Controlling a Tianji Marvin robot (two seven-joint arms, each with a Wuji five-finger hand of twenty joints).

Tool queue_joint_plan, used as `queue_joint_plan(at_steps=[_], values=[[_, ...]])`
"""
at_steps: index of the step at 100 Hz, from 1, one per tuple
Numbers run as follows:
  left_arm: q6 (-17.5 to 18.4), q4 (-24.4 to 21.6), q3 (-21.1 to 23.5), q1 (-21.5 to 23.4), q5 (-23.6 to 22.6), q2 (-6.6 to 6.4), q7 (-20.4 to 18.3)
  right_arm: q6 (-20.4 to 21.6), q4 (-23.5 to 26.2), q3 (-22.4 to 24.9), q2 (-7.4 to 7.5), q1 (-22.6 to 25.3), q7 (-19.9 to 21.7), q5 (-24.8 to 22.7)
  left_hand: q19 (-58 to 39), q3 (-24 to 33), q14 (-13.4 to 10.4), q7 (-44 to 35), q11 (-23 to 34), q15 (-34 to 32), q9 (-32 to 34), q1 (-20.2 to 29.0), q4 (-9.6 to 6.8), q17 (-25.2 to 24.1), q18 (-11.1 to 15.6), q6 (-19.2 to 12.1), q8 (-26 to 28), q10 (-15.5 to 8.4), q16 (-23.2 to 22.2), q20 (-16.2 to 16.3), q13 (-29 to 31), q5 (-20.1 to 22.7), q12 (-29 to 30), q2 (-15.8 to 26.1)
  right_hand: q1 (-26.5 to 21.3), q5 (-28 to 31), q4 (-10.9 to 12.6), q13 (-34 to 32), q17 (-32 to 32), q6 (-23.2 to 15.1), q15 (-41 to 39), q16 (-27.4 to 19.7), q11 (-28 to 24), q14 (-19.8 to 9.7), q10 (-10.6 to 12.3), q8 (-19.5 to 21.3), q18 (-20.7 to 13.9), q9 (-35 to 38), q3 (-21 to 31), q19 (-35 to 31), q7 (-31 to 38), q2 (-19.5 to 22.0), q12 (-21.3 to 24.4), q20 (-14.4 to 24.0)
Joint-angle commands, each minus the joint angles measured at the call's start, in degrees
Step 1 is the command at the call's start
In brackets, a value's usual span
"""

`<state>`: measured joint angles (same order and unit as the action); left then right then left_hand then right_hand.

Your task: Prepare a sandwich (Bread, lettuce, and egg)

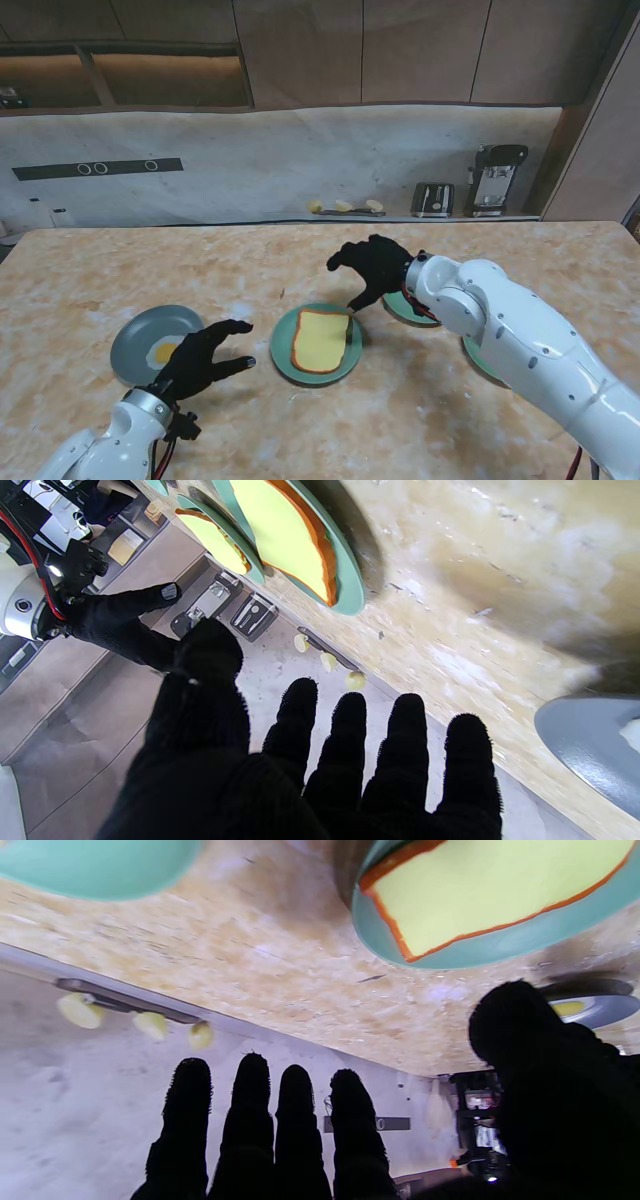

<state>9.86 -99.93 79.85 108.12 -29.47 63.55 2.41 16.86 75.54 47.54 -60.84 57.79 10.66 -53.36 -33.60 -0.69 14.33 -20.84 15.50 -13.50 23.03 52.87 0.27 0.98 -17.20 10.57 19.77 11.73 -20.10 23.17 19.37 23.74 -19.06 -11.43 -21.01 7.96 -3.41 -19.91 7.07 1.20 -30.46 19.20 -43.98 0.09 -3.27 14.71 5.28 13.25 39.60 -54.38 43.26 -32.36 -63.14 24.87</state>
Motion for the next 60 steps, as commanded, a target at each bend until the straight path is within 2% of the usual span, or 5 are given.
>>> queue_joint_plan(at_steps=[1, 25, 47, 55, 60], values=[[0.26, -0.56, -0.41, 0.34, 0.23, 0.02, -1.06, -0.45, 0.83, 1.26, 1.87, 2.43, 1.92, -0.33, -0.44, -0.39, -0.8, -0.13, 0.04, -0.04, -0.29, 0.14, 1.32, -0.52, -0.31, -0.71, 0.41, -0.46, -0.86, 1.35, -0.91, 0.81, -0.39, 1.33, -0.64, 1.93, 0.96, -2.05, 0.78, 1.5, -1.23, 1.55, -1.35, 0.26, -0.23, -0.22, 0.05, 2.09, -0.1, -1.48, 2.43, -1.12, 42.15, -0.41], [0.47, -1.54, -0.88, 0.58, 0.77, -0.12, -1.89, 0.36, 9.41, 15.43, 3.52, 14.33, 5.94, -9.68, -0.38, -0.48, -0.8, 0.33, -0.19, 0.08, -0.43, -0.18, 1.35, -0.55, -0.35, -0.63, 0.26, -0.42, -0.81, 1.34, -0.98, 0.76, -0.29, 1.26, 0.09, 4.96, 1.24, -3.21, 1.2, 2.0, -1.4, 1.66, -1.15, 0.98, -0.59, -0.09, 0.77, 3.86, -1.1, -2.03, 3.0, -2.03, 42.08, -0.36], [0.43, -3.25, -1.41, 1.46, 1.0, -0.27, -2.59, 1.67, 15.06, 24.59, 4.02, 23.09, 6.74, -16.66, -0.23, -0.47, -0.63, 0.92, -0.61, 0.34, -1.37, -0.39, 1.33, -0.64, -0.24, -0.24, 0.07, -0.24, -0.72, 1.29, -1.54, 0.3, -0.13, 1.15, 1.08, 4.56, 1.71, -1.72, -0.32, 2.67, -0.52, 1.61, 0.41, 1.09, -0.99, -1.11, 1.08, 2.92, -1.44, -1.21, 0.49, -2.4, 42.41, -0.5], [-0.01, -3.8, -1.85, 1.8, 0.54, -0.35, -2.71, 1.2, 16.98, 27.17, 4.03, 26.03, 6.96, -18.84, -0.18, -0.4, -0.51, 1.75, -0.54, 0.36, -1.56, -0.05, 1.27, -0.61, -0.13, 1.76, -0.37, 0.01, -0.69, 1.23, -1.65, 0.1, -0.12, 0.58, 1.53, 3.48, 1.79, -0.84, -2.17, 2.13, 0.25, 1.43, 1.29, 1.33, -1.25, -1.96, 1.53, 2.14, -1.29, 0.64, -1.3, -2.22, 42.62, -1.11], [-0.06, -4.0, -2.07, 1.94, -0.01, -0.47, -3.01, 0.63, 17.82, 28.4, 4.02, 27.5, 6.98, -20.12, -0.14, -0.37, -0.49, 2.13, -0.54, 0.37, -1.64, -0.04, 1.25, -0.59, -0.14, 1.96, -0.62, 0.09, -0.65, 1.18, -1.7, 0.23, -0.1, 0.53, 1.78, 2.92, 1.7, -0.48, -2.84, 2.45, 0.89, 1.2, 2.19, 1.51, -1.43, -2.52, 1.9, 1.7, -1.33, 1.86, -2.3, -2.16, 42.99, -1.58]])
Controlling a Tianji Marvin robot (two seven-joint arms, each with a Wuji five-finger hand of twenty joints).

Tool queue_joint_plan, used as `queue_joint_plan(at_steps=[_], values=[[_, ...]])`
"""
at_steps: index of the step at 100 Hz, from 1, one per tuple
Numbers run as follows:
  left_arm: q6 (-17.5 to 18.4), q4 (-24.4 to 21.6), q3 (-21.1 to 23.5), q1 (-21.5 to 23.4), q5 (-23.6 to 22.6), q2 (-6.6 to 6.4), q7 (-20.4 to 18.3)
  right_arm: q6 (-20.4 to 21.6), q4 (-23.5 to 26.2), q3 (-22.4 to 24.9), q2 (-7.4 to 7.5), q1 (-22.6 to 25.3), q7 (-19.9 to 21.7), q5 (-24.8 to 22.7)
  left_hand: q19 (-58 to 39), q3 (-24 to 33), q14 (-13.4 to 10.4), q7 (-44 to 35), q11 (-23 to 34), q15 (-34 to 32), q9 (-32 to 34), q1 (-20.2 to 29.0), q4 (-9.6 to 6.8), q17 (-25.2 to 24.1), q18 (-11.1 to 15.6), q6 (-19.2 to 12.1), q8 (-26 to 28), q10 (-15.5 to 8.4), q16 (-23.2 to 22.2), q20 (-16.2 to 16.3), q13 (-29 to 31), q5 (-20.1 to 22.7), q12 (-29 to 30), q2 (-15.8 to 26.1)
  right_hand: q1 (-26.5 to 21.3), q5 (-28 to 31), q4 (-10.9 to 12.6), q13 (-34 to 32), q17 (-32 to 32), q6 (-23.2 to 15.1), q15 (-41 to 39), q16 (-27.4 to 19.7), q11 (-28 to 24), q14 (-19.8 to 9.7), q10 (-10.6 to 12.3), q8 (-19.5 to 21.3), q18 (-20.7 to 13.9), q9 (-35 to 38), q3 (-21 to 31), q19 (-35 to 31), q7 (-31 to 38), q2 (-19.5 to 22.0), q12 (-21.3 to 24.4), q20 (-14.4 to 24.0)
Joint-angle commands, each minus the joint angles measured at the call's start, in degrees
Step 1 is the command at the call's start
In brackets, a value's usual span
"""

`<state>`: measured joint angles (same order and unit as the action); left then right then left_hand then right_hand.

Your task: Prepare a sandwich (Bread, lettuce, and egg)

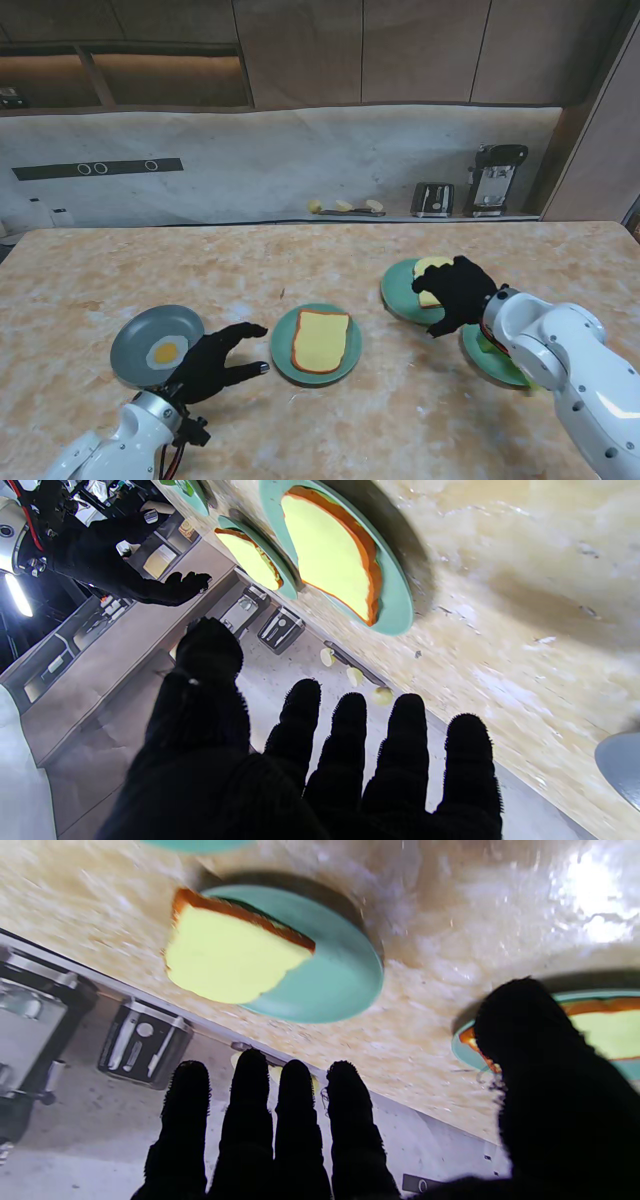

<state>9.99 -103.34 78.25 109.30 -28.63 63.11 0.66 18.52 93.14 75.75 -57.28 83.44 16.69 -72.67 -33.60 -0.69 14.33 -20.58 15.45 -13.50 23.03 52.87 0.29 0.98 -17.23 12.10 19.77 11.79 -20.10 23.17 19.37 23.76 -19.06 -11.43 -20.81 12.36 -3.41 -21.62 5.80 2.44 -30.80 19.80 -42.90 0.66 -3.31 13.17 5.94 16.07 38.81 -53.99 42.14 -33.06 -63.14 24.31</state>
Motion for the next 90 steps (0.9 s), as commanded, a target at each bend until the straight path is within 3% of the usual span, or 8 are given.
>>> queue_joint_plan(at_steps=[1, 59, 90], values=[[-0.23, -0.64, -0.52, 0.8, -0.92, -0.04, -1.31, -1.13, 0.35, 0.4, 0.45, 2.09, 0.94, -1.01, -0.13, -0.38, -0.5, 1.95, -0.49, 0.38, -1.67, -0.06, 1.23, -0.59, -0.11, 0.37, -0.67, 0.05, -0.65, 1.17, -1.72, 0.19, -0.09, 0.54, 1.65, -1.49, 1.67, 1.27, -1.58, 1.22, 1.3, 0.57, 1.23, 0.93, -1.39, -1.03, 1.26, -1.2, -0.58, 1.57, -1.26, -1.5, 43.04, -1.06], [-0.4, -1.74, -3.22, 1.73, 0.06, -0.25, -2.06, -8.27, 1.73, 7.87, 0.26, 10.51, 0.24, -9.67, -1.03, -0.42, -0.29, 2.65, -0.4, 0.08, -1.93, -0.44, 1.24, -0.64, -0.42, -0.45, -1.05, 0.16, -0.59, 1.27, -2.03, 0.28, 0.04, 1.11, 1.5, -0.71, 1.6, 2.3, -1.94, 2.3, 1.43, 0.66, 1.48, 0.95, -1.63, -1.62, 1.02, -2.42, -0.75, 2.43, -1.69, -3.19, 43.26, -1.08], [-0.41, -2.12, -3.78, 1.82, 0.75, -0.28, -2.34, -11.27, 2.52, 11.12, -0.03, 14.12, 0.92, -11.11, -1.25, -0.47, -0.29, 2.58, -0.53, 0.11, -2.12, -0.6, 1.26, -0.78, -0.43, -0.66, -0.93, 0.22, -0.55, 1.26, -2.2, 0.14, 0.07, 1.28, 0.77, 0.97, 1.79, 0.77, 0.59, 3.68, 1.35, 0.63, 1.64, 1.26, -1.85, -1.7, 1.56, -0.55, -0.44, 1.8, -1.79, -3.5, 43.41, -0.67]])
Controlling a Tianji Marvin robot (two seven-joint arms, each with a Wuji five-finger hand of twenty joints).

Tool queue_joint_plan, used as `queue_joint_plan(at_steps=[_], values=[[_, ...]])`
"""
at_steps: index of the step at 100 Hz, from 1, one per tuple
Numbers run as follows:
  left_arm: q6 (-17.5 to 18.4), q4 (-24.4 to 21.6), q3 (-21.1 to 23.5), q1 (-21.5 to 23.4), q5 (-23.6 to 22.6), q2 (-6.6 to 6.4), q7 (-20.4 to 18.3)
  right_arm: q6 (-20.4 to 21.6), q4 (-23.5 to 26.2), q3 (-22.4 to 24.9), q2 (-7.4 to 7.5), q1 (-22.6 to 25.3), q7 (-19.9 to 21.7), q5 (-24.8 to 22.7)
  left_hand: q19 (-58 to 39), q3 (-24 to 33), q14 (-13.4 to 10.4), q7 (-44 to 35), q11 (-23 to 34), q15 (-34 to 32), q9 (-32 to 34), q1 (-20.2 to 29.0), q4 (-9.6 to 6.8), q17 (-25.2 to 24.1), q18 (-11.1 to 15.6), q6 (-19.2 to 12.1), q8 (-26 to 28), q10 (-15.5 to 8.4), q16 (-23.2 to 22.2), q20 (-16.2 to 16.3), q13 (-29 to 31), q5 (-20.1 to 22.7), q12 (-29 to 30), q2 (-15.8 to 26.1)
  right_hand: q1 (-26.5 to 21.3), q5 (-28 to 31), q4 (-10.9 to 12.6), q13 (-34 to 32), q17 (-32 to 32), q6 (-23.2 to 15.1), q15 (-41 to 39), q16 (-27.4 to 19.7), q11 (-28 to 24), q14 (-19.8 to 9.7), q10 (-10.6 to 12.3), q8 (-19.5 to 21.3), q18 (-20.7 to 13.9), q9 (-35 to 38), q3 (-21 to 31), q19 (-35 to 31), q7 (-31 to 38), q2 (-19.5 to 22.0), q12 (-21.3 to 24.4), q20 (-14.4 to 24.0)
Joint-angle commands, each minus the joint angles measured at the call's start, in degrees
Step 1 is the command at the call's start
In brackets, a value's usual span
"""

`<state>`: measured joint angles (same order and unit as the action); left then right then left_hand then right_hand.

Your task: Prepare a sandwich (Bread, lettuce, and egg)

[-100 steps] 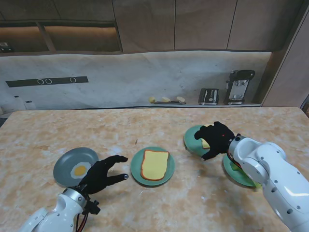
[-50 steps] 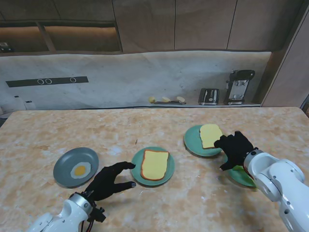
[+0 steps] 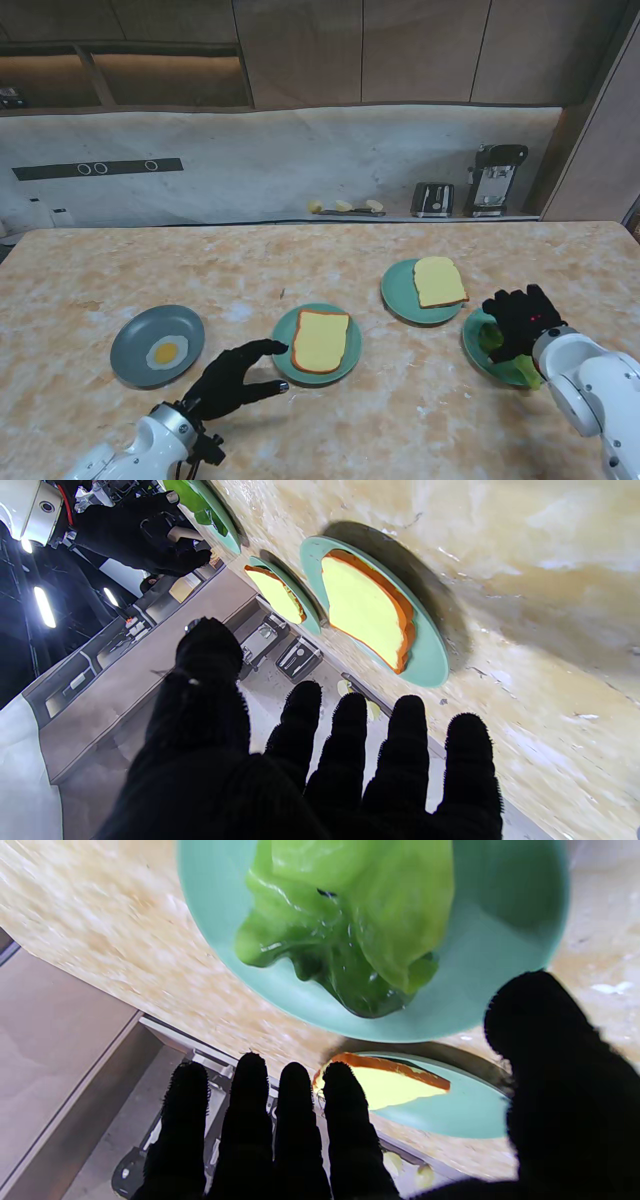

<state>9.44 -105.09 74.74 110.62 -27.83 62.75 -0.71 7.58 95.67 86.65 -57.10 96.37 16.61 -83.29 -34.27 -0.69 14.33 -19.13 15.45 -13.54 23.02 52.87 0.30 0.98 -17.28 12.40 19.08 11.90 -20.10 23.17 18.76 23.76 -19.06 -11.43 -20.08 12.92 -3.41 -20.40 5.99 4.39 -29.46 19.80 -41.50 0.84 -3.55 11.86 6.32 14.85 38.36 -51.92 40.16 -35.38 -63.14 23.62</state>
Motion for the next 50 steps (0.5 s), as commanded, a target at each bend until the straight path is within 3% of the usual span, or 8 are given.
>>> queue_joint_plan(at_steps=[1, 50], values=[[0.13, -0.39, -0.29, 0.49, -0.07, 0.07, -0.97, -0.38, -0.02, 0.28, -0.2, 1.27, 1.01, -0.53, -0.57, -0.47, -0.31, 1.14, -0.52, 0.17, -2.1, -0.62, 1.25, -0.82, -0.37, -0.93, -0.25, 0.04, -0.54, 1.25, -1.63, 0.12, 0.07, 1.31, 0.03, 0.45, 1.79, -0.51, 0.48, 1.72, 0.01, 0.62, 0.27, 1.08, -1.67, -0.39, 1.21, 0.7, 0.01, -0.28, 0.18, -1.17, 43.42, 0.03], [0.12, -0.93, -0.57, 0.76, -0.26, -0.1, -1.59, -3.43, -3.42, -0.35, -0.2, 1.23, 0.27, 0.92, -0.76, -0.48, -0.34, 0.96, -0.49, 0.15, -1.98, -0.72, 1.26, -0.71, -0.43, -1.28, -0.06, 0.02, -0.54, 1.24, -1.52, 0.27, 0.04, 1.52, -3.48, 2.66, 2.47, -4.59, 7.12, 2.15, -0.63, 0.66, -0.1, 1.76, -1.93, 0.43, 2.0, 4.44, 1.32, -2.1, 1.41, -0.79, 43.11, 0.33]])
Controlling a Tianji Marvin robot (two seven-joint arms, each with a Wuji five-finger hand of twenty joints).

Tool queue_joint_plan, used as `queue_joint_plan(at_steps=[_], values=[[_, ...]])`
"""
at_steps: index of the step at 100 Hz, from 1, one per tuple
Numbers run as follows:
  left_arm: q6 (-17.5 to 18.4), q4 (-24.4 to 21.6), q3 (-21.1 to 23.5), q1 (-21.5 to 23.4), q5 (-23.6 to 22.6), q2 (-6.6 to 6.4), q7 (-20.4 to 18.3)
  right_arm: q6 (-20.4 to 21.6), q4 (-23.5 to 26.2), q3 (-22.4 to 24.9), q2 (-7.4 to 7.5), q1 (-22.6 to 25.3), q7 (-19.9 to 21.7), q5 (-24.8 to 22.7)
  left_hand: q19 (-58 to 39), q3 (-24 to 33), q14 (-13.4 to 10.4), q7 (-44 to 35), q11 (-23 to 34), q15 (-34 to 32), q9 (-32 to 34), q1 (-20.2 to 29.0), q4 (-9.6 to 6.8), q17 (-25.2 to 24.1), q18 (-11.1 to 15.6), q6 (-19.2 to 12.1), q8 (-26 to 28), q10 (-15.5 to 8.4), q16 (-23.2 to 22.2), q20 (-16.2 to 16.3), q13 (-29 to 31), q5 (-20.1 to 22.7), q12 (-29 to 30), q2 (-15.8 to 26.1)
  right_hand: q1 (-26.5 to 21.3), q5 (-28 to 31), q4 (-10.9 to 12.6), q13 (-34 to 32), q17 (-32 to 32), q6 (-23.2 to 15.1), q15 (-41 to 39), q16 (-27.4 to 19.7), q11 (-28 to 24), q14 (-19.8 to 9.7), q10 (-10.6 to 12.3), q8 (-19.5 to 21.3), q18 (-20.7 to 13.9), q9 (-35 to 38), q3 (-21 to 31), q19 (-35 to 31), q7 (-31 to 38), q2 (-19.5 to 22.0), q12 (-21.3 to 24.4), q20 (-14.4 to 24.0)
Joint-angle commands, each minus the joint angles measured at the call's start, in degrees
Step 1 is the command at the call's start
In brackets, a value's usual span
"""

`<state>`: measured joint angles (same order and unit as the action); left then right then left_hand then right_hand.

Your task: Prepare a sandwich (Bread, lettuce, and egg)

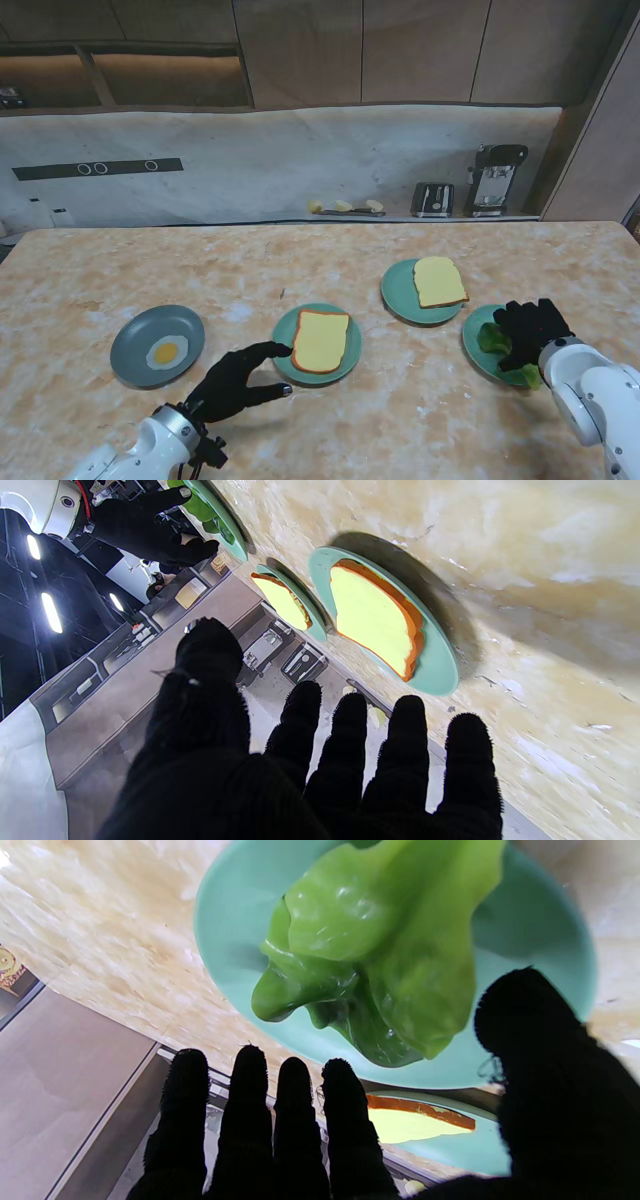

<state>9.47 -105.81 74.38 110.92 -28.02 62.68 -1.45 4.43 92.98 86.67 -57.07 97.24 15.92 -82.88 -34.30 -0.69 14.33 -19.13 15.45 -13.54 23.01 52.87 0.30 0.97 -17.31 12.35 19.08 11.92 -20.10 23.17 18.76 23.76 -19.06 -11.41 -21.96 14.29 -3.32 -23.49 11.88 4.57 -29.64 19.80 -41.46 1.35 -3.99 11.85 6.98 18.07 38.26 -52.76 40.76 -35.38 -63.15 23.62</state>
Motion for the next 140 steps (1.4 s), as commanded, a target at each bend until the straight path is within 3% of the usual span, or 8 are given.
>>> queue_joint_plan(at_steps=[1, 18, 29, 68, 80, 94, 115, 140], values=[[0.07, -0.21, -0.22, 0.45, -0.06, -0.03, -0.87, -0.35, -0.79, -0.4, -0.23, 0.34, 1.02, 0.61, -0.75, -0.49, -0.31, 0.97, -0.51, 0.15, -1.99, -0.74, 1.26, -0.69, -0.41, -1.23, -0.06, 0.01, -0.54, 1.24, -1.52, 0.26, 0.04, 1.54, -1.82, 1.34, 2.43, -1.58, 1.41, 2.01, -0.44, 0.65, -0.12, 1.24, -1.52, 0.45, 1.32, 1.27, 1.58, -1.3, 0.84, -0.8, 43.12, 0.32], [-0.01, -0.18, -0.35, 0.35, 0.18, -0.06, -1.11, -1.45, -2.3, -1.04, -0.25, 0.09, 0.0, 1.78, -0.82, -0.46, -0.35, 0.92, -0.54, 0.16, -2.03, -0.68, 1.26, -0.66, -0.33, -1.26, 0.0, -0.06, -0.54, 1.25, -1.49, 0.33, 0.05, 1.62, -3.18, 2.56, 1.25, -3.94, 4.76, 2.2, -0.85, 0.53, -0.35, 1.82, -1.99, 1.59, 1.64, 3.3, 12.32, -3.12, 1.82, -4.77, 42.51, -0.64], [0.07, -0.13, -0.35, 0.17, 0.57, -0.12, -1.56, -1.66, -3.11, -1.43, -0.2, -0.33, 0.28, 2.71, -0.85, -0.66, -0.35, 0.79, -0.56, 0.17, -1.98, -1.23, 1.31, -0.62, -0.45, -1.43, 0.09, -0.01, -0.52, 1.25, -1.45, 0.54, 0.06, 1.63, -2.54, 3.96, 0.09, -8.74, 12.74, 2.01, -10.13, 6.17, -2.16, 1.8, -2.28, 2.54, -1.72, 5.92, 20.87, -13.31, 2.83, -7.76, 41.57, 3.46], [-0.64, -0.31, -0.38, 0.09, 0.79, -0.14, -1.93, -2.86, -6.65, -3.3, -0.38, -1.97, -5.82, 5.83, -1.05, -0.47, -0.32, 0.72, -0.66, 0.19, -1.7, -1.55, 1.28, -0.53, -0.43, -1.52, 0.27, 0.09, -0.57, 1.38, -1.32, 0.78, 0.06, 1.87, -8.47, 20.7, -0.13, -29.07, 29.08, -3.45, -26.83, 13.85, -10.93, 2.9, -2.57, 7.94, -4.97, 25.5, 27.47, -27.53, 12.48, -9.45, 35.81, 6.43], [-0.77, -0.23, -0.43, -0.13, 0.78, -0.16, -2.03, -3.49, -8.17, -4.14, -0.58, -2.64, -9.66, 7.2, -1.13, -0.43, -0.35, 0.54, -0.62, 0.16, -1.76, -1.21, 1.27, -0.51, -0.45, -1.58, 0.38, 0.01, -0.6, 1.42, -1.35, 1.03, 0.03, 1.7, -14.19, 24.18, -5.98, -37.13, 36.42, -6.61, -30.17, 14.11, -11.31, 3.14, -3.39, -3.52, -5.07, 33.6, 27.68, -32.98, 22.68, -11.36, 34.8, 5.73], [-0.8, -0.18, -0.34, -0.22, 0.61, -0.2, -2.18, -3.85, -9.11, -4.69, -0.77, -3.11, -12.7, 8.11, -1.19, -0.47, -0.38, 0.32, -0.58, 0.1, -1.86, -1.07, 1.3, -0.52, -0.47, -1.71, 0.5, -0.07, -0.62, 1.44, -1.33, 1.2, 0.01, 1.69, -18.7, 28.53, -7.3, -42.45, 41.32, -9.74, -34.58, 15.57, -13.76, 2.28, -3.44, -3.66, -5.61, 39.51, 29.22, -37.54, 28.2, -14.0, 31.6, 7.73], [-0.88, -0.31, 0.03, -0.05, 0.3, -0.19, -2.08, -4.61, -9.76, -5.17, -1.18, -3.61, -14.43, 10.82, -1.21, -0.5, -0.39, 0.2, -0.54, 0.08, -1.87, -0.89, 1.33, -0.51, -0.42, -1.55, 0.56, -0.05, -0.61, 1.41, -1.4, 1.52, 0.02, 1.66, -22.83, 35.33, -6.55, -49.08, 49.29, -13.63, -33.97, 15.0, -12.98, 3.33, -5.28, -2.45, -6.2, 42.46, 26.5, -39.38, 29.71, -14.37, 31.0, 9.35], [-0.75, -0.25, 0.19, -0.13, 0.27, -0.19, -2.14, -5.49, -9.89, -5.5, -1.71, -4.09, -14.05, 15.19, -1.28, -0.52, -0.5, -0.27, -0.48, 0.06, -1.83, -0.78, 1.35, -0.57, -0.39, -1.46, 0.79, -0.02, -0.6, 1.41, -1.47, 2.71, 0.01, 1.66, -22.7, 39.54, -2.26, -50.65, 51.92, -12.38, -36.9, 18.52, -15.41, 3.16, -8.26, 5.3, -5.42, 41.9, 34.65, -39.96, 29.66, -19.01, 23.09, 15.52]])
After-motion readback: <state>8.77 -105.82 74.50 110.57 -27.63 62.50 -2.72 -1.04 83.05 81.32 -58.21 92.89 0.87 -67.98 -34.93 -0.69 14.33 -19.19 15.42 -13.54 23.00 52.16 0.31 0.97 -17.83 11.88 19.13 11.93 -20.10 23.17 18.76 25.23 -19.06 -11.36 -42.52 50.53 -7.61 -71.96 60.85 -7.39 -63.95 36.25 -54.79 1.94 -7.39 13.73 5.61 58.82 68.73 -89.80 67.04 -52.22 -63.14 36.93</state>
